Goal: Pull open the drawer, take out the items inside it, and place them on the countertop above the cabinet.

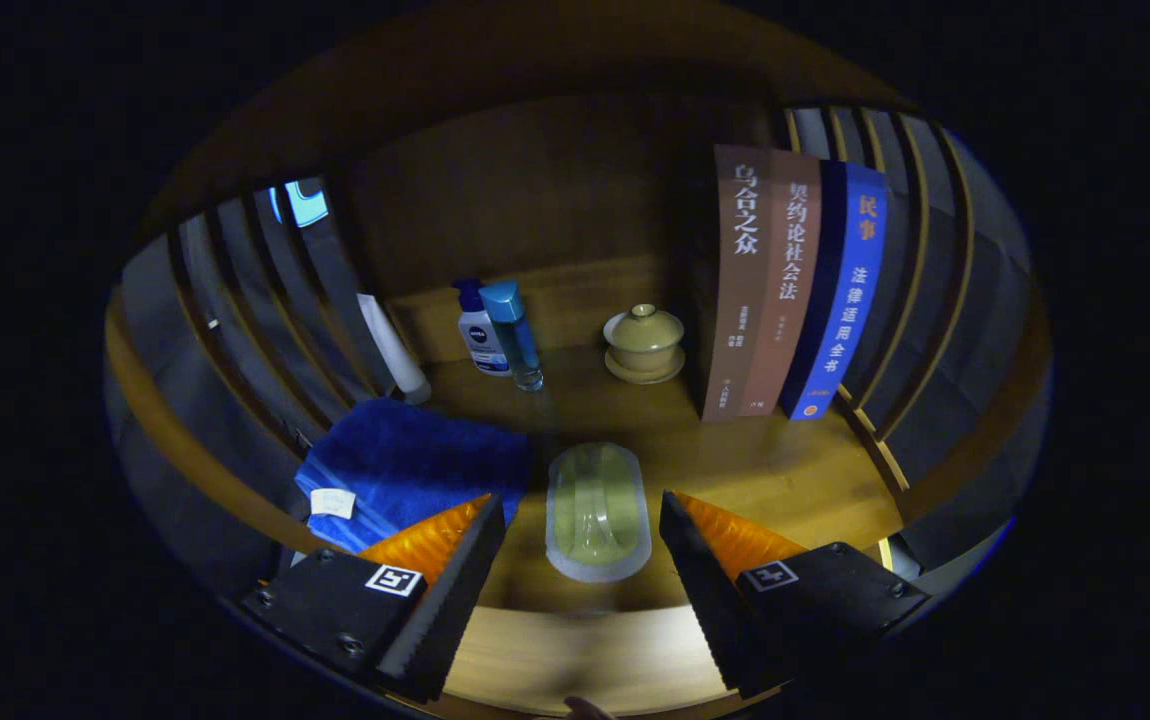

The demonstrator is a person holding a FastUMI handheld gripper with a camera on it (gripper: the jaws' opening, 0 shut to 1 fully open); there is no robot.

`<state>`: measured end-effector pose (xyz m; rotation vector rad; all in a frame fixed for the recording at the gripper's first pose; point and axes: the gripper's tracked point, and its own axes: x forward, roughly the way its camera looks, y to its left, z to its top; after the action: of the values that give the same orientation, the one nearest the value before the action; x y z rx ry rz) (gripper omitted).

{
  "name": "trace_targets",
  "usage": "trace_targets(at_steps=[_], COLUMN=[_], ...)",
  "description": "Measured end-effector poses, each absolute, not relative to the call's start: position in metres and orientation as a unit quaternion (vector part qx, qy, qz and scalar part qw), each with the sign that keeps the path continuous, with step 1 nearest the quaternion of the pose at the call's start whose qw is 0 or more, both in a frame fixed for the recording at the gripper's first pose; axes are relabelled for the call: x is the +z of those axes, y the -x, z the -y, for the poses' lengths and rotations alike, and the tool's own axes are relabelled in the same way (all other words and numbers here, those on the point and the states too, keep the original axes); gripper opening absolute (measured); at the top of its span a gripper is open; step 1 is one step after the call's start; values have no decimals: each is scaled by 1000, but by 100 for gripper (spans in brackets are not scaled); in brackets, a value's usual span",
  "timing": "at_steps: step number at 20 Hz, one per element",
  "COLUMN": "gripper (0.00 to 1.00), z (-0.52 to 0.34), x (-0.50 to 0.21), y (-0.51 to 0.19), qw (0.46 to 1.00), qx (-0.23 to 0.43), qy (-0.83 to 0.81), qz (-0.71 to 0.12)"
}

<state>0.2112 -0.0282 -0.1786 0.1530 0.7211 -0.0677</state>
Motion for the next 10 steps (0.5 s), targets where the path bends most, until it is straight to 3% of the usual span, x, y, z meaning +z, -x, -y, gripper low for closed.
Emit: trace_targets(at_steps=[10], gripper=[100], z=[11], x=[-108], y=[-77], qw=[981], qx=[-11], qy=[-74], qz=[-177])
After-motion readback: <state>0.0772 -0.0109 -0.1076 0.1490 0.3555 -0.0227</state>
